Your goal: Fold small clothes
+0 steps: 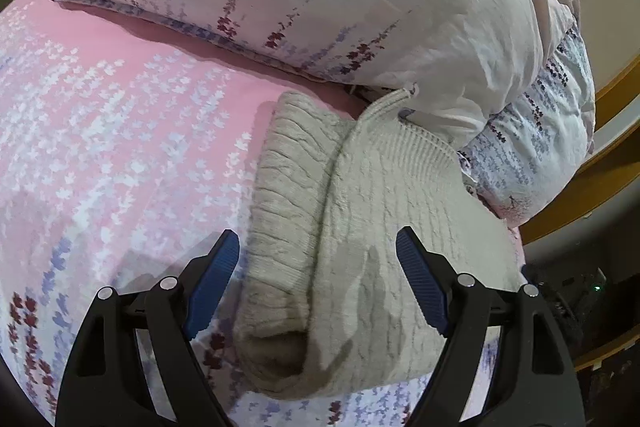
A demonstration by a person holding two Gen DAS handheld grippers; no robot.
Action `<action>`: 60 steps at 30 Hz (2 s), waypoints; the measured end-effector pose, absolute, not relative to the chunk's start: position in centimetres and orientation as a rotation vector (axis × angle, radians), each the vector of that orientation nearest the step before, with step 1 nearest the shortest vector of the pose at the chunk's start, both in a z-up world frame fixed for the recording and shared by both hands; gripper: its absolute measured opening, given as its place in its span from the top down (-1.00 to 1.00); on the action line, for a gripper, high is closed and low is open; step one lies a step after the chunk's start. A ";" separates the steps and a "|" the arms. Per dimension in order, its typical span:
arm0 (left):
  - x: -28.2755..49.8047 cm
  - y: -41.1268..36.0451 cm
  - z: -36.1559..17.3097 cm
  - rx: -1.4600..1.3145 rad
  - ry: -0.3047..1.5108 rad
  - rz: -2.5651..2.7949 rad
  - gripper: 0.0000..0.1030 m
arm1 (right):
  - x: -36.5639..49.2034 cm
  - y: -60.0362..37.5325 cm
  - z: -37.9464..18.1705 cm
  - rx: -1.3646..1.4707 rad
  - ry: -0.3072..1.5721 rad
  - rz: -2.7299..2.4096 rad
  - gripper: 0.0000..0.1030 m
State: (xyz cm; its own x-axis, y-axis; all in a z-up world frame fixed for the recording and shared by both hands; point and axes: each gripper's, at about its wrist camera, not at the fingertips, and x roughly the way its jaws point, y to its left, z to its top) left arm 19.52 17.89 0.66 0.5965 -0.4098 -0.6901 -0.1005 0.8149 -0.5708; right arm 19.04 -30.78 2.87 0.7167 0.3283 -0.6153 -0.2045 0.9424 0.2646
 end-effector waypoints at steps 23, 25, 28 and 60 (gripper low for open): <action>20.4 14.1 0.7 -0.411 0.948 -0.157 -0.59 | 20.8 -20.3 0.0 -0.121 0.794 0.222 -0.42; 20.5 13.6 0.6 -0.377 0.950 -0.141 -0.50 | 20.8 -20.4 0.0 -0.121 0.790 0.220 -0.43; 20.7 13.5 0.5 -0.386 0.949 -0.119 -0.24 | 20.9 -20.2 -0.1 -0.118 0.785 0.221 -0.43; 22.2 2.4 6.6 -0.766 0.761 -0.719 0.57 | 20.9 -20.0 -0.1 -0.117 0.782 0.228 -0.43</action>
State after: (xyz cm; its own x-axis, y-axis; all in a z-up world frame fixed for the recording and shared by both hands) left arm 22.18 2.38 6.60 0.5247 -0.7865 -0.3259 0.2810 0.5213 -0.8058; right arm 20.89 -20.04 -0.13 0.6862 0.1600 -0.7096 -0.2468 0.9689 -0.0201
